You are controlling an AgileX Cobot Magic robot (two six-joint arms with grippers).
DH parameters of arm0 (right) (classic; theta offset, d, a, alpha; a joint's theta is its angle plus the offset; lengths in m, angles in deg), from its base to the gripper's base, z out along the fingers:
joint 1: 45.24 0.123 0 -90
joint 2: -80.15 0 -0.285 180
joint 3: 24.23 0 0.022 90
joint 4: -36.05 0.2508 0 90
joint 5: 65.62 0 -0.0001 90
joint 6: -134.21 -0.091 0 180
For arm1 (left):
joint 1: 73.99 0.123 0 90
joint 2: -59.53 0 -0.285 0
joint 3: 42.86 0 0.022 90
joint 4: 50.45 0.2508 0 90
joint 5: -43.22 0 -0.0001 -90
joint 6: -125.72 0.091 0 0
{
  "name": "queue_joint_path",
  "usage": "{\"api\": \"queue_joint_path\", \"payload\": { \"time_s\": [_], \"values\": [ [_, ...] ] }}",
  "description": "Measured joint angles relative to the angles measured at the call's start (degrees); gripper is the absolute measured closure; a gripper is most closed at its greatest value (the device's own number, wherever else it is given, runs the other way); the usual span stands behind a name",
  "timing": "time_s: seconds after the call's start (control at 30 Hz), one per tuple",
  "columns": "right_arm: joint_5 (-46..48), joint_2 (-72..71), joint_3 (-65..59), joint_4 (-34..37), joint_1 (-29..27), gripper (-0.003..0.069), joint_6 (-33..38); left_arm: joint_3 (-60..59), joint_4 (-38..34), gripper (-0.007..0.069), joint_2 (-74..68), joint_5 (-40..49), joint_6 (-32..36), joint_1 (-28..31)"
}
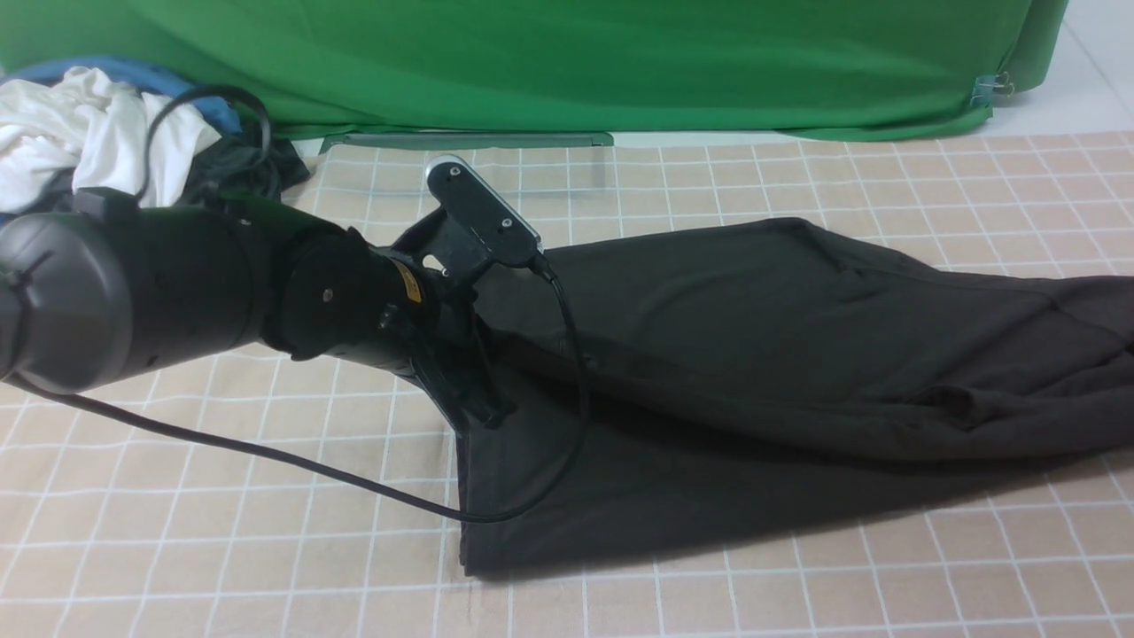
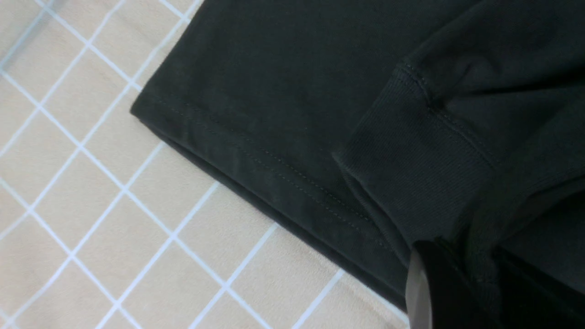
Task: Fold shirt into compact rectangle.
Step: 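Fold the black garment in half by bringing its near edge over to the far edge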
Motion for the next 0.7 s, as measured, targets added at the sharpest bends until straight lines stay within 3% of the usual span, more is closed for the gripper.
{"api": "queue_joint_path", "payload": {
  "time_s": [0.33,0.7],
  "values": [
    [1.97,-0.23,10.77,0.86,0.94,0.0598,0.89,0.34,-0.52,0.0595,4.69,2.29,-1.89,0.61],
    [-7.22,2.68,17.18,0.64,8.83,0.0598,0.89,4.73,-5.00,0.0595,3.78,2.98,-4.35,7.44]
  ]
}}
